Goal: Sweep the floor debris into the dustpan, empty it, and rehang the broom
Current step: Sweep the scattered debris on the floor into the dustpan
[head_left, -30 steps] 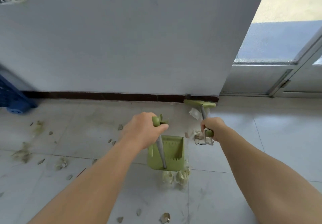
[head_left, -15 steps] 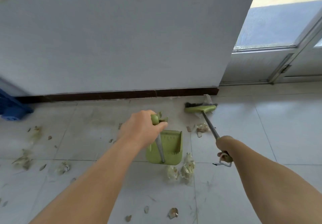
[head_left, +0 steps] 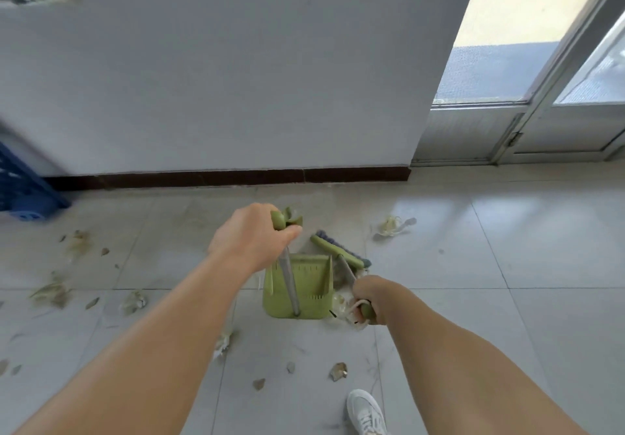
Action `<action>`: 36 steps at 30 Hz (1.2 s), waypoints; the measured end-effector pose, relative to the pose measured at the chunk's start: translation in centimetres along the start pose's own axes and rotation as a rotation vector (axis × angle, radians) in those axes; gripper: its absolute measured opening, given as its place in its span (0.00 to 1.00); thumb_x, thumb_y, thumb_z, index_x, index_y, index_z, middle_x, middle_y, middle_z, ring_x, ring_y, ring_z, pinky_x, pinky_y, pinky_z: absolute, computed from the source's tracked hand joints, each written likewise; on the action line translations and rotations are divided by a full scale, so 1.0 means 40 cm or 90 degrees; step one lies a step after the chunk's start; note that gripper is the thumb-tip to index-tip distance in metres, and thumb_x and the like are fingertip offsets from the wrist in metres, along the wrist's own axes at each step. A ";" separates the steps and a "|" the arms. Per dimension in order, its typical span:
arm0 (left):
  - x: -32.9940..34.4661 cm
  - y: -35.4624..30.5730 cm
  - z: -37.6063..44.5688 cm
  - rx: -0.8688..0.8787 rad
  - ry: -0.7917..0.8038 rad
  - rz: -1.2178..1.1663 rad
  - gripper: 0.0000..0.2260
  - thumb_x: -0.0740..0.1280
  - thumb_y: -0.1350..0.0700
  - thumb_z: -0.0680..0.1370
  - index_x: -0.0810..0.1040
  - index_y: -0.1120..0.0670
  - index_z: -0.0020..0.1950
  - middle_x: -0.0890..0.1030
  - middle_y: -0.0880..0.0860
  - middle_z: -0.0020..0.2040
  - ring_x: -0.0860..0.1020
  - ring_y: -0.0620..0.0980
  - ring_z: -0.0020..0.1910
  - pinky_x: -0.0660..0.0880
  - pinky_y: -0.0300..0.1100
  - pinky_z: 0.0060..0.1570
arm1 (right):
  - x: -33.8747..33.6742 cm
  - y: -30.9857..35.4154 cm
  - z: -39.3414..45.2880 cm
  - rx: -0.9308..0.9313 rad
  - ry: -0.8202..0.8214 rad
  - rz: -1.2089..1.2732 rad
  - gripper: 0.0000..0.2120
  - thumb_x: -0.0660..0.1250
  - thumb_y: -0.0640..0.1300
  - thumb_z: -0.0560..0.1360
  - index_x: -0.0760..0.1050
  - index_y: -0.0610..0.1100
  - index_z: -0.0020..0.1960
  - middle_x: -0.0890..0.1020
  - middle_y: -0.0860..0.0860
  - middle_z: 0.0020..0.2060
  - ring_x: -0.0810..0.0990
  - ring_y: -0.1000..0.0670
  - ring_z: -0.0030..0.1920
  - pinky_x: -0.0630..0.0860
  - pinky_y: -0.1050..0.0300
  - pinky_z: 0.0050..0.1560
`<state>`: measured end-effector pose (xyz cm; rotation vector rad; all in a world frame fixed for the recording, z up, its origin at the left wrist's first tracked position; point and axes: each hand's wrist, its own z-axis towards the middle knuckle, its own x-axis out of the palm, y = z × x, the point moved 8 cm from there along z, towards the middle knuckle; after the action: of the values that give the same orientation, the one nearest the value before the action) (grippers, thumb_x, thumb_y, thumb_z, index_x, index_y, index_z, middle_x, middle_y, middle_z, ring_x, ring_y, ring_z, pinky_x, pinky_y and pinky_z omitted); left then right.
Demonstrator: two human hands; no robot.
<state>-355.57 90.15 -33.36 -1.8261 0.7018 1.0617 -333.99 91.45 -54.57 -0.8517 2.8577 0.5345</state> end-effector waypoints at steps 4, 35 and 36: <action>-0.041 0.115 -0.145 -0.031 -0.029 0.009 0.16 0.67 0.40 0.76 0.75 0.50 0.36 0.78 0.49 0.36 0.77 0.52 0.35 0.68 0.40 0.32 | 0.080 -0.055 -0.080 -0.028 -0.011 -0.035 0.10 0.56 0.36 0.76 0.72 0.37 0.38 0.73 0.43 0.29 0.70 0.48 0.25 0.70 0.58 0.27; 0.096 -0.112 0.118 0.046 0.091 -0.001 0.14 0.69 0.41 0.75 0.73 0.49 0.36 0.77 0.48 0.32 0.74 0.47 0.30 0.69 0.40 0.32 | -0.357 0.141 0.140 -0.036 -0.204 -0.048 0.11 0.57 0.35 0.79 0.70 0.35 0.39 0.72 0.42 0.30 0.68 0.48 0.26 0.68 0.57 0.28; 0.102 -0.115 0.132 0.044 0.091 0.004 0.15 0.69 0.41 0.75 0.72 0.48 0.36 0.77 0.47 0.33 0.74 0.47 0.30 0.69 0.41 0.33 | -0.357 0.147 0.151 -0.035 -0.189 -0.065 0.12 0.56 0.35 0.80 0.69 0.36 0.38 0.72 0.42 0.30 0.68 0.48 0.27 0.69 0.57 0.27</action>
<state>-351.98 96.78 -36.35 -1.8545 0.8197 0.9057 -325.25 105.51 -55.52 -0.8428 2.5291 0.6670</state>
